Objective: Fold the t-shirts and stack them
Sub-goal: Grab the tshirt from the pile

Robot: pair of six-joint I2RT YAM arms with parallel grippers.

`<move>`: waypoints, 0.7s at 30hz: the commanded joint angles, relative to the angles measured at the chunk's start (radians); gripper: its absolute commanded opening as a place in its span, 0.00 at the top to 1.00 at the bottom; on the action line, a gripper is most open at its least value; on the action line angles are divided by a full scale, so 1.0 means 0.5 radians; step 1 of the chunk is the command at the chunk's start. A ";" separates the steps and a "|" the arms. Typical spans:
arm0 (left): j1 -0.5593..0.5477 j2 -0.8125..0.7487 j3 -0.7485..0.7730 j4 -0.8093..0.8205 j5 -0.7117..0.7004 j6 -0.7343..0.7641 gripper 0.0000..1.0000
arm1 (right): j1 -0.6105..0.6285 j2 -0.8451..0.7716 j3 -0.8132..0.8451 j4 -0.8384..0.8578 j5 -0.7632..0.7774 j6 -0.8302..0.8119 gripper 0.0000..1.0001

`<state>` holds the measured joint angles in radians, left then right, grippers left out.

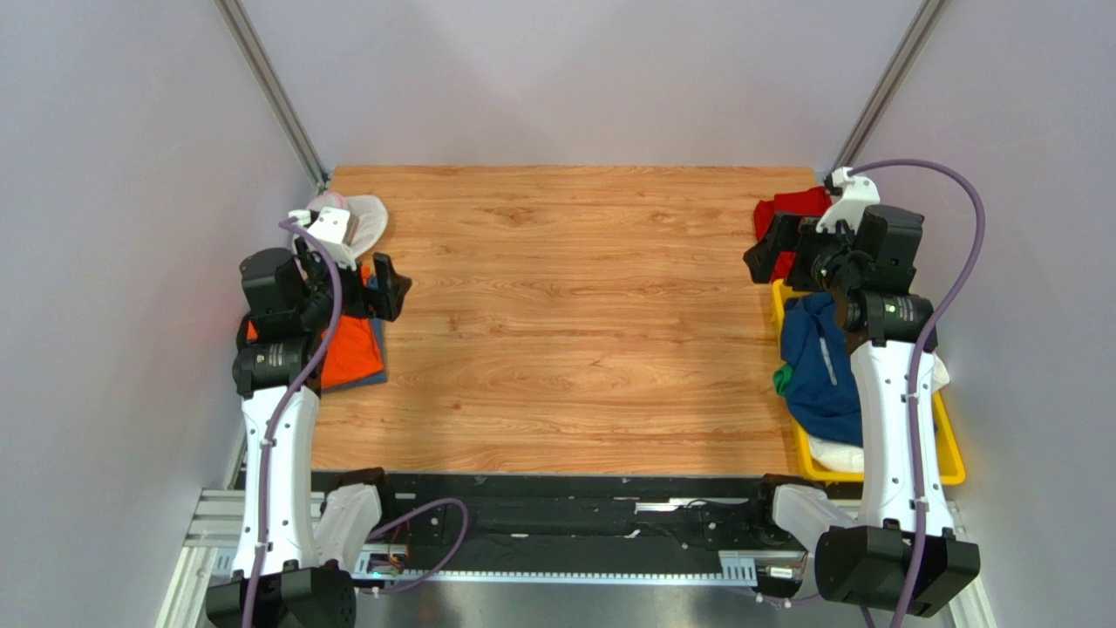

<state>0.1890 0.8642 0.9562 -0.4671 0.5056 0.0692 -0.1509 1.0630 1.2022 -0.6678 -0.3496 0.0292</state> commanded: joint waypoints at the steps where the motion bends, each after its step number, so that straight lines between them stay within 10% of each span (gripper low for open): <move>1: -0.013 -0.007 0.027 0.045 0.044 0.030 0.02 | 0.013 -0.024 0.019 0.050 0.015 -0.012 0.00; 11: -0.013 0.048 0.100 -0.029 -0.002 0.046 0.02 | 0.019 0.024 0.111 -0.039 0.104 -0.049 0.00; 21: -0.013 0.128 0.091 -0.152 -0.020 0.153 0.06 | 0.038 0.347 0.479 -0.814 0.680 -0.619 0.07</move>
<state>0.1848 0.9180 0.9844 -0.5320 0.4911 0.1093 -0.1360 1.2259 1.3838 -0.8803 -0.1555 -0.1169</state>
